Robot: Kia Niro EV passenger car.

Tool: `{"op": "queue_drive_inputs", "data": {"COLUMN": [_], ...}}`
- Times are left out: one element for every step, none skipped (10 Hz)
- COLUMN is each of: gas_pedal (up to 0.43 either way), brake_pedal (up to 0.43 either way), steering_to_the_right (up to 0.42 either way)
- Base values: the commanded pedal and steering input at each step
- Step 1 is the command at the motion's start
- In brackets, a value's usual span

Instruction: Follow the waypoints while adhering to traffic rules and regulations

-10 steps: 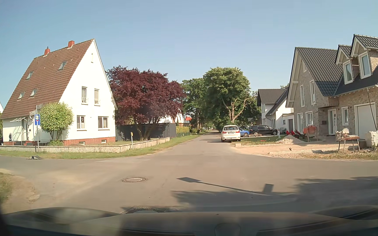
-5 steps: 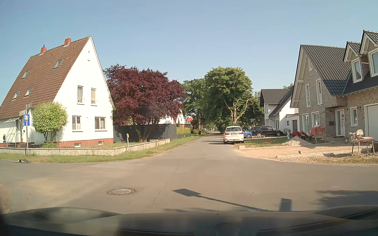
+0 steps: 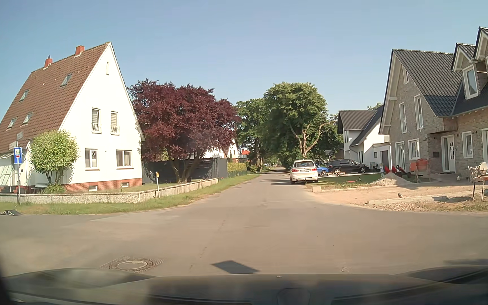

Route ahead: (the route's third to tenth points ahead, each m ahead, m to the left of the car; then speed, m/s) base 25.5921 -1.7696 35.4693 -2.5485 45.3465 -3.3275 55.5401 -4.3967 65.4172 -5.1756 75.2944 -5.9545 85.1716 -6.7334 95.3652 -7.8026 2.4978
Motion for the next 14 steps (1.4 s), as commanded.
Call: {"op": "queue_drive_inputs", "data": {"gas_pedal": [0.0, 0.028, 0.169, 0.177, 0.177, 0.177, 0.177, 0.177, 0.177, 0.177, 0.177, 0.177, 0.177, 0.177], "brake_pedal": [0.006, 0.006, 0.006, 0.006, 0.006, 0.006, 0.006, 0.006, 0.006, 0.006, 0.006, 0.006, 0.006, 0.006], "steering_to_the_right": [-0.007, -0.007, -0.008, -0.009, -0.01, -0.013, -0.009, 0.003, 0.01, 0.009, 0.01, 0.009, 0.007, 0.005]}}
